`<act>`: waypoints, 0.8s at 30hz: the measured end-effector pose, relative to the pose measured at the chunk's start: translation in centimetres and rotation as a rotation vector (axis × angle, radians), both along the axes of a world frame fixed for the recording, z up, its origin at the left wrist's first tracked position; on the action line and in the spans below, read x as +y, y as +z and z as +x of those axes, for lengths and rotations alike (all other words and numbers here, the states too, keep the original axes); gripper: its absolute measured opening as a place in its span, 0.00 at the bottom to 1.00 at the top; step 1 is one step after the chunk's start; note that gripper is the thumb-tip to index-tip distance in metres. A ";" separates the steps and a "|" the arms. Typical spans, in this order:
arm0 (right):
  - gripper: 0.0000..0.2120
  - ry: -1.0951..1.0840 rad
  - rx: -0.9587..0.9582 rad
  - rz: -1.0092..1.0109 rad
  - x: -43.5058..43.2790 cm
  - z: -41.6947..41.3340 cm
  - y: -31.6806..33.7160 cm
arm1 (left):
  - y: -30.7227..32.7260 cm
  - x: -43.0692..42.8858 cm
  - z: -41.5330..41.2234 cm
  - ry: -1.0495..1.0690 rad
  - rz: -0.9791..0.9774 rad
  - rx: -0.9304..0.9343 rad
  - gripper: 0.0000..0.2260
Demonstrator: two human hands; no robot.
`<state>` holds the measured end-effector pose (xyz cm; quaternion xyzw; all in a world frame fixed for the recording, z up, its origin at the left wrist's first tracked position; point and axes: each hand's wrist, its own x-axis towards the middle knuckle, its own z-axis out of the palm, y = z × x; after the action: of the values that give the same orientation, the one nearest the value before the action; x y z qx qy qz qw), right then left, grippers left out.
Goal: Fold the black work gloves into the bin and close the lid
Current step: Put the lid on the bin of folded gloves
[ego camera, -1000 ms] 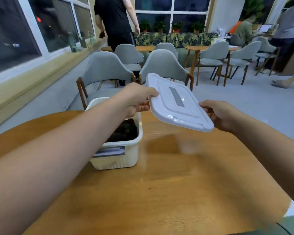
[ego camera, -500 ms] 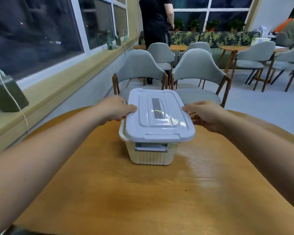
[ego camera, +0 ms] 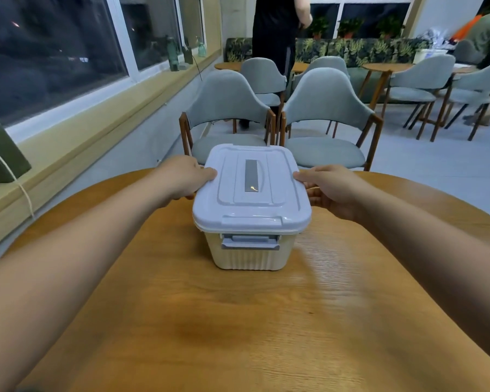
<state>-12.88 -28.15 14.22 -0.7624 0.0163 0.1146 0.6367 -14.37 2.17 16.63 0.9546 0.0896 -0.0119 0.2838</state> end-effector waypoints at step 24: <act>0.14 0.144 0.267 0.209 1.4 -4.3 -2.1 | 0.7 -0.9 7.1 -0.143 0.217 0.043 0.19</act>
<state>-17.14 -26.72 12.12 -0.6692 0.0342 0.2610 0.6949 -7.28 1.22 17.33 0.9832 0.0283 -0.0429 0.1752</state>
